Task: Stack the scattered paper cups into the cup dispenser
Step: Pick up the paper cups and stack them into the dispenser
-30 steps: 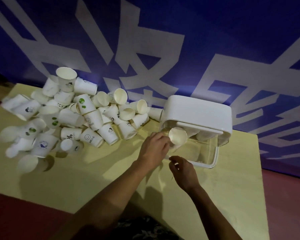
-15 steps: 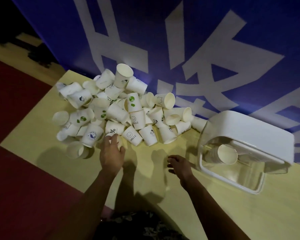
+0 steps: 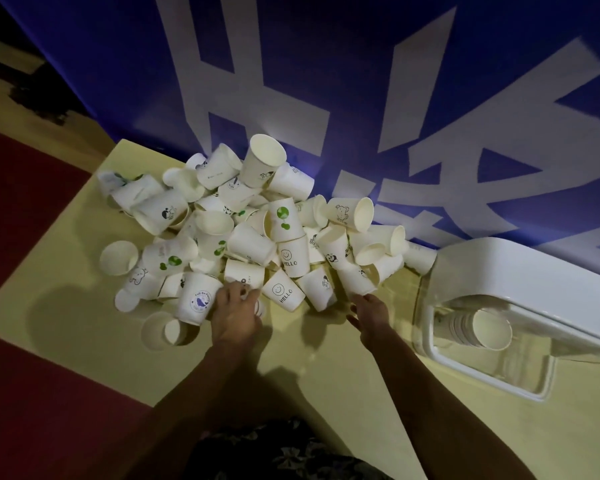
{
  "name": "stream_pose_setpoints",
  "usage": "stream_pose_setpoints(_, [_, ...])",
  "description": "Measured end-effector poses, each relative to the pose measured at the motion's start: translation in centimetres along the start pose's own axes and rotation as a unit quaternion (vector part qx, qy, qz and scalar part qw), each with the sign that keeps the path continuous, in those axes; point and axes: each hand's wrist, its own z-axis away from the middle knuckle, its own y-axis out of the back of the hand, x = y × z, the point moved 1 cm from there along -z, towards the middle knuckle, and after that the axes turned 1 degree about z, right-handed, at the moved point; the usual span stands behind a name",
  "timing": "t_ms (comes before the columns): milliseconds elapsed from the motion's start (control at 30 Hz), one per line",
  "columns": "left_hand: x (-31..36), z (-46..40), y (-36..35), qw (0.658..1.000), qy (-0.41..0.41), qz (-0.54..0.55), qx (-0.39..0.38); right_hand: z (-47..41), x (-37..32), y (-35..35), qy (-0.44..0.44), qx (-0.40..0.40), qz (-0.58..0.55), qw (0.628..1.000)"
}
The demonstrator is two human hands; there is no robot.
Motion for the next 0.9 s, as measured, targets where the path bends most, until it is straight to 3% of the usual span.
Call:
stream_pose_setpoints(200, [-0.5, -0.7, 1.1, 0.997, 0.011, 0.03, -0.063, 0.2, -0.4, -1.5, 0.022, 0.069, -0.012, 0.997])
stream_pose_setpoints(300, [-0.4, -0.3, 2.0, 0.997, 0.012, 0.067, -0.022, 2.0, 0.1, -1.3, 0.056, 0.085, -0.027, 0.994])
stream_pose_setpoints(433, [0.6, 1.1, 3.1, 0.972, 0.035, 0.233, -0.013, 5.6, 1.8, -0.4, 0.082, 0.096, -0.065, 0.99])
stream_pose_setpoints(533, [2.2, 2.0, 3.3, 0.924, 0.067, 0.367, -0.082, 8.1, 2.7, 0.0, 0.083, 0.056, -0.119, 0.988])
stream_pose_setpoints(633, [4.3, 3.3, 3.0, 0.815, 0.083, 0.544, -0.182, 10.3, 3.0, 0.8, 0.092, 0.019, -0.159, 0.983])
stream_pose_setpoints(700, [5.7, 4.1, 2.7, 0.779, 0.046, 0.58, -0.234, 11.3, 2.7, 1.8, 0.113, 0.011, -0.173, 0.978])
stream_pose_setpoints(900, [9.4, 5.8, 2.5, 0.827, -0.125, 0.472, -0.279, 13.4, 1.9, 6.0, 0.178, 0.047, -0.165, 0.969])
